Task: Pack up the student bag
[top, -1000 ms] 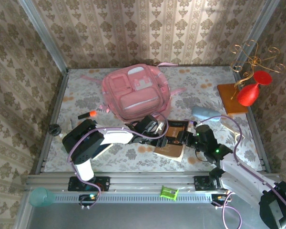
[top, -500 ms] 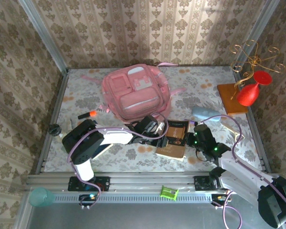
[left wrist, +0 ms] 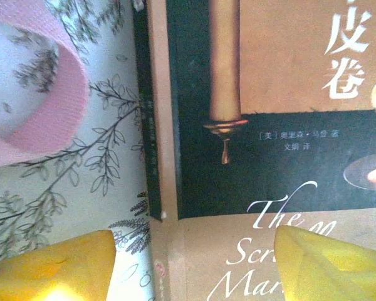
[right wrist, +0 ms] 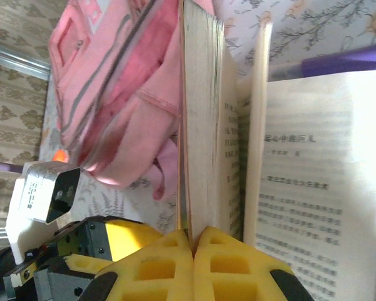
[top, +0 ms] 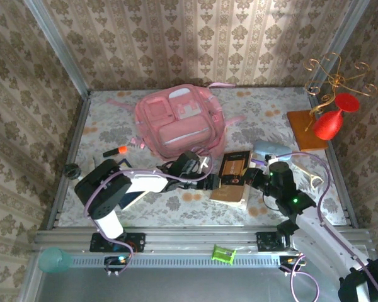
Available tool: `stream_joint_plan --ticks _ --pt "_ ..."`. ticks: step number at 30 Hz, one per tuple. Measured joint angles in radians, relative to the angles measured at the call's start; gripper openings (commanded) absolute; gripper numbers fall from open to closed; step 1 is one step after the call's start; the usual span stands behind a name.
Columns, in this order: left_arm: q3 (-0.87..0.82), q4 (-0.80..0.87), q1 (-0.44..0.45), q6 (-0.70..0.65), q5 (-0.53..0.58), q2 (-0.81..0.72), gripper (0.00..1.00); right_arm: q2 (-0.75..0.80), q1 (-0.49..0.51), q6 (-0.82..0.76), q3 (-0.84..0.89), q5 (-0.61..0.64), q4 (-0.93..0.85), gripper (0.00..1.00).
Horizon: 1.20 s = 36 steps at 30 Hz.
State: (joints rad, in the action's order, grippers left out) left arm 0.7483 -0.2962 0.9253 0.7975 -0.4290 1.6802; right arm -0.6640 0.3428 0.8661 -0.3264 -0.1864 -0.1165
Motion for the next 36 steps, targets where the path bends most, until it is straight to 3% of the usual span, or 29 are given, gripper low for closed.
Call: stream_joint_plan --ticks 4,12,19,21,27,32,36 --pt "-0.024 -0.098 -0.031 0.042 -0.037 -0.034 0.75 -0.019 0.000 0.019 -0.036 -0.029 0.016 0.00" --pt "-0.080 -0.309 -0.074 0.174 -0.111 -0.034 0.92 -0.026 0.000 0.032 -0.114 -0.062 0.015 0.00" --pt "-0.080 -0.429 -0.082 0.253 -0.153 -0.026 0.97 -0.050 0.004 0.036 -0.161 -0.080 0.031 0.00" --pt "-0.080 -0.467 -0.082 0.276 -0.165 -0.017 0.92 -0.059 0.008 0.036 -0.165 -0.082 0.034 0.00" --pt "-0.080 -0.570 -0.096 0.357 -0.196 0.039 0.57 -0.072 0.010 0.026 -0.165 -0.075 0.050 0.00" --pt "-0.080 -0.579 -0.115 0.362 -0.208 0.034 0.37 -0.081 0.002 -0.024 -0.165 -0.046 0.033 0.00" --pt "-0.080 -0.541 -0.134 0.333 -0.219 -0.025 0.16 -0.117 -0.018 -0.090 -0.165 -0.023 0.014 0.00"
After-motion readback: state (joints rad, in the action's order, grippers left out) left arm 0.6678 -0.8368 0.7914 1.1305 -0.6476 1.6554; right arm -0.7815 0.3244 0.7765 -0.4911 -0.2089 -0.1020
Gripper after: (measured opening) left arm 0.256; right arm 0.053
